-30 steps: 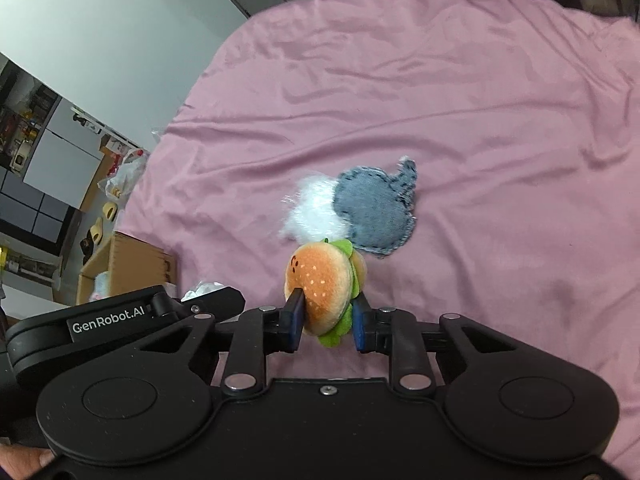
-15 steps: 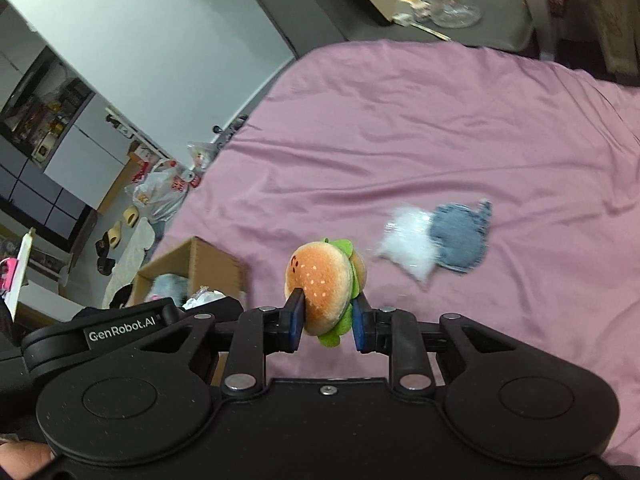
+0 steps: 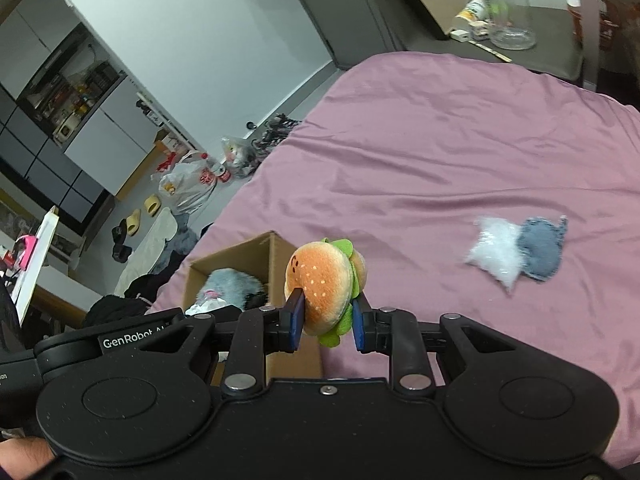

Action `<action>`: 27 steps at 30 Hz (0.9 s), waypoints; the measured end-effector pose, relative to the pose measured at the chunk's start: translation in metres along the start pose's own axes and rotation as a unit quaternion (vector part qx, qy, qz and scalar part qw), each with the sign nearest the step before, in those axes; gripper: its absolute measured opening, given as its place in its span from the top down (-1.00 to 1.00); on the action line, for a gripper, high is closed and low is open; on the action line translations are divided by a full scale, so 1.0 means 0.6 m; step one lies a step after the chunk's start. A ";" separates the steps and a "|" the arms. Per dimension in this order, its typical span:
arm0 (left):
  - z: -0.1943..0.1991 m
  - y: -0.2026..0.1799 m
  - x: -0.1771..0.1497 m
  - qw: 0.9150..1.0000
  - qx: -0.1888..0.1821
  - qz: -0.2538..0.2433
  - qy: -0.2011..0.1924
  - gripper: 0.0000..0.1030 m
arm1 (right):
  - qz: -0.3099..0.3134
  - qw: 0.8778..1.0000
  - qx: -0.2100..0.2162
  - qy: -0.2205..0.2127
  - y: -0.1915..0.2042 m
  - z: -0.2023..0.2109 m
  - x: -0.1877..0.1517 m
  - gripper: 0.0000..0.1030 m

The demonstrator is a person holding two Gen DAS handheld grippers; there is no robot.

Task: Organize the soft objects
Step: 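Carry the white bundle with the left gripper while the right carries the burger plush to the box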

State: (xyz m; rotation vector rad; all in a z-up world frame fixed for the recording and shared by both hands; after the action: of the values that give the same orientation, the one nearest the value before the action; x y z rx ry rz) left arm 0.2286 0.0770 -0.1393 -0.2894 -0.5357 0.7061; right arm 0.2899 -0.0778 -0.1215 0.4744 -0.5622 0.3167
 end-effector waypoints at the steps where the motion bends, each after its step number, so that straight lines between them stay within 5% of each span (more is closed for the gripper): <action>1: 0.003 0.007 0.004 1.000 0.000 0.000 0.000 0.17 | 0.002 1.000 0.001 -0.001 0.009 -0.002 0.001 0.53; 27: -0.006 0.174 0.057 0.998 0.023 0.043 0.033 0.17 | 0.044 0.998 0.012 0.037 0.171 -0.093 -0.002 0.52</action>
State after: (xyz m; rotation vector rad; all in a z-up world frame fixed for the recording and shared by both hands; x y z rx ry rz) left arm 0.1962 0.1762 -0.1744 -0.2930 -0.4468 0.7879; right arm 0.2709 0.0374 -0.1289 0.4602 -0.5088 0.4241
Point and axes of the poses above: each gripper's, at about its wrist camera, not at the fingertips, and z roughly against the way its jaws point, y to its left, x to its top, the point moved 6 cm from there along -z, roughly the way its jaws point, and after that the axes turned 11 degrees about z, right-handed, at the moved point
